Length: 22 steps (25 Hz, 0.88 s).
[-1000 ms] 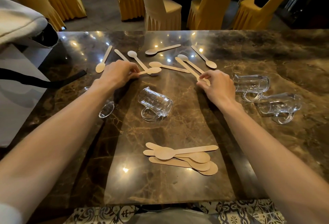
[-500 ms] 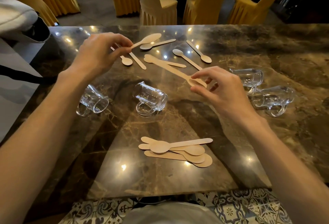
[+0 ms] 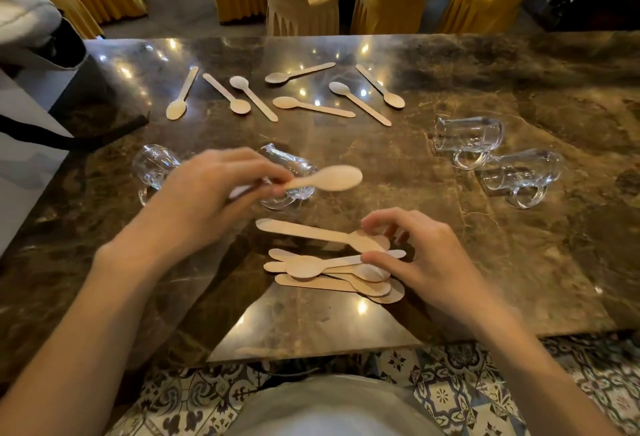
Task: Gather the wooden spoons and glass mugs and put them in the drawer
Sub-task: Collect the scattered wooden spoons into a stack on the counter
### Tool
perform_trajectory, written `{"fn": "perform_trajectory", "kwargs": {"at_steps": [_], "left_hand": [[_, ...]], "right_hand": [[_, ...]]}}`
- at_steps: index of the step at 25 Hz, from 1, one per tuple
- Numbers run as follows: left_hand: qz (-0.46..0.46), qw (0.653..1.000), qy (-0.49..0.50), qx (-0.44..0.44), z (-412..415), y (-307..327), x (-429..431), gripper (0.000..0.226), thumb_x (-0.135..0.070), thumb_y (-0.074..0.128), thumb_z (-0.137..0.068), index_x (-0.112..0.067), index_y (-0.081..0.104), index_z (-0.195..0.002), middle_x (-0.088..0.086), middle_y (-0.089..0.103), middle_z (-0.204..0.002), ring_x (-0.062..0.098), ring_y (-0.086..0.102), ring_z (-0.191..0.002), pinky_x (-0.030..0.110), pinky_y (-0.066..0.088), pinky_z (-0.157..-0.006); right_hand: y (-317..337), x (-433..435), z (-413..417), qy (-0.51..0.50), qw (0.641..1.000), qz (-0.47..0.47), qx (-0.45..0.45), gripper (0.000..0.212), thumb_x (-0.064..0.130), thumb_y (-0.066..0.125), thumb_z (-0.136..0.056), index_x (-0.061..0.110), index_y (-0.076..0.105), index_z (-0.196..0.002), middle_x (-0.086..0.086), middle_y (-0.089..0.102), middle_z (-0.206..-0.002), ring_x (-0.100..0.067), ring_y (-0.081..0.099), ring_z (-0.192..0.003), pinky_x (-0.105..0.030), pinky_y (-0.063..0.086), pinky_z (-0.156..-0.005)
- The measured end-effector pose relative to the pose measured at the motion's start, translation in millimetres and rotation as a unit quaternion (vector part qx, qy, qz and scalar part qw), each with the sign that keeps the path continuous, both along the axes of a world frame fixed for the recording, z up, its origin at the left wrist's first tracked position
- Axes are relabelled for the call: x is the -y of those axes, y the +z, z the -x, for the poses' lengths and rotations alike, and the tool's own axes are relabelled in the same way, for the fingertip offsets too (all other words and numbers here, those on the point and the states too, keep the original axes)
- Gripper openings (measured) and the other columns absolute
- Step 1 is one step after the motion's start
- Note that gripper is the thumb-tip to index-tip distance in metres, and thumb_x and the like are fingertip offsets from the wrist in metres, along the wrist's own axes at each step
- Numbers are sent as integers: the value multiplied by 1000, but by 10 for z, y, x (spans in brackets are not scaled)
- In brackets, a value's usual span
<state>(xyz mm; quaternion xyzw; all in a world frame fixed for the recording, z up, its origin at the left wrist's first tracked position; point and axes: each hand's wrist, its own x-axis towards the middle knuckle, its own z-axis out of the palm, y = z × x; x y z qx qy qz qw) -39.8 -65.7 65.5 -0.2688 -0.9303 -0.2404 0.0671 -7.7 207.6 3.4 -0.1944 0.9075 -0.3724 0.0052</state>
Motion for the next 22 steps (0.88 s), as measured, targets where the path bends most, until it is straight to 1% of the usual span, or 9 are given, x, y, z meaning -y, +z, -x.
{"fn": "perform_trajectory", "kwargs": {"at_steps": [3, 6, 8, 11, 13, 15, 18, 22], "left_hand": [[31, 999, -15, 32, -174, -190, -88, 31, -38, 52, -88, -22, 70, -107, -7, 69, -103, 15, 63, -90, 30, 46, -80], [65, 996, -13, 53, -293, -328, -161, 37, -41, 46, -85, -24, 70, -108, -7, 69, -103, 18, 64, -94, 28, 43, -83], [79, 995, -17, 57, -345, -400, -196, 39, -44, 43, -87, -26, 70, -108, -8, 69, -103, 16, 64, -93, 25, 40, -83], [103, 993, -22, 57, -391, -490, -218, 40, -47, 39, -90, -29, 69, -109, -11, 68, -103, 12, 64, -92, 22, 37, -84], [109, 992, -28, 61, -413, -550, -236, 38, -50, 39, -92, -32, 68, -110, -13, 68, -103, 10, 63, -92, 21, 38, -85], [101, 992, -30, 70, -421, -600, -253, 39, -52, 37, -91, -34, 66, -111, -14, 67, -103, 8, 61, -93, 22, 41, -85], [97, 991, -33, 82, -432, -662, -269, 45, -57, 31, -90, -38, 64, -113, -17, 65, -106, 4, 58, -94, 21, 42, -85], [92, 990, -36, 101, -417, -705, -266, 50, -61, 24, -87, -41, 60, -116, -20, 62, -111, 2, 55, -98, 19, 39, -86]], "right_hand": [[-91, 13, -98, -6, 1000, 4, 23, 48, 35, 75, -73, 35, 52, -115, 21, 63, -101, 2, 56, -92, -21, 46, -78], [-130, 15, -133, -11, 999, -6, 32, 54, 36, 76, -71, 41, 47, -116, 33, 54, -94, 9, 52, -92, -20, 45, -78], [-150, 5, -147, -11, 999, -15, 33, 55, 37, 77, -70, 39, 49, -117, 32, 50, -93, 9, 51, -92, -22, 45, -79], [-162, -3, -173, -12, 999, -25, 38, 55, 38, 76, -70, 36, 51, -118, 24, 55, -98, 0, 52, -96, -27, 46, -83], [-168, 6, -187, -8, 999, -24, 39, 53, 38, 75, -71, 35, 51, -119, 22, 58, -99, -2, 53, -97, -30, 46, -84], [-172, 16, -199, -1, 999, -24, 28, 51, 37, 73, -72, 32, 53, -119, 24, 59, -100, -2, 53, -97, -31, 46, -85], [-165, -2, -206, 5, 999, -23, 25, 51, 34, 75, -72, 34, 54, -118, 23, 62, -103, 1, 52, -100, -27, 44, -87], [-87, -35, -169, 37, 997, -54, 28, 50, 44, 75, -69, 36, 57, -115, 25, 59, -107, 4, 49, -103, -24, 43, -89]]}}
